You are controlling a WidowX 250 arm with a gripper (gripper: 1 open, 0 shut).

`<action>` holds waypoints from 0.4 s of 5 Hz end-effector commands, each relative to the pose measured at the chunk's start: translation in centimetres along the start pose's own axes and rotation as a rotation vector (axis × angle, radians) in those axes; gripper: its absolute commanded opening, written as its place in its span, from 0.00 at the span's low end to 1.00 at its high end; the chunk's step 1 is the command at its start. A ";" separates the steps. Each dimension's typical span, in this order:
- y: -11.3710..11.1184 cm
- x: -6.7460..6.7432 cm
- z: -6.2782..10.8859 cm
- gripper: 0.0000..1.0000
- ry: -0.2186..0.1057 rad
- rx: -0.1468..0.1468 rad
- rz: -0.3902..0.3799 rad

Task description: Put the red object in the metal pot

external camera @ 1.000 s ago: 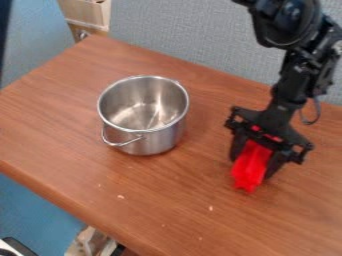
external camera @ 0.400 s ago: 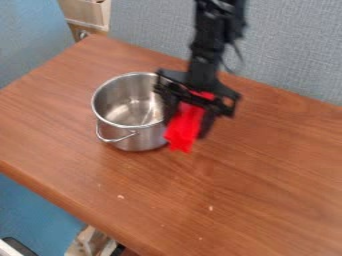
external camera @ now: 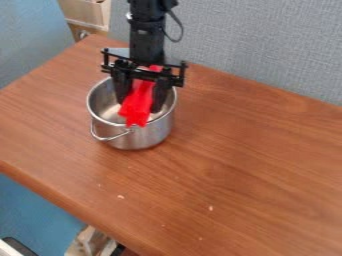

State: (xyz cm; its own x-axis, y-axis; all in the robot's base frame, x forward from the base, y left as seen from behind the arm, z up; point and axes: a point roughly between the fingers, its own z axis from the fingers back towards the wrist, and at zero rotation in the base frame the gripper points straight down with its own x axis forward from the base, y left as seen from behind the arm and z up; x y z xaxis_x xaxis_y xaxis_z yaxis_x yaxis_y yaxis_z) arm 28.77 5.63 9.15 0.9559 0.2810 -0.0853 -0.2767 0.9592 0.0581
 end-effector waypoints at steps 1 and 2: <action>0.4 0.8 1.8 0.00 -0.069 -0.005 0.014; 0.5 0.9 1.6 0.00 -0.070 -0.007 0.018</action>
State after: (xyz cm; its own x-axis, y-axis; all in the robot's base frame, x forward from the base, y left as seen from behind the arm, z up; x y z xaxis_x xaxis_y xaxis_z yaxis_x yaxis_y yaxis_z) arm 28.88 5.69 9.10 0.9562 0.2817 -0.0797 -0.2780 0.9590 0.0542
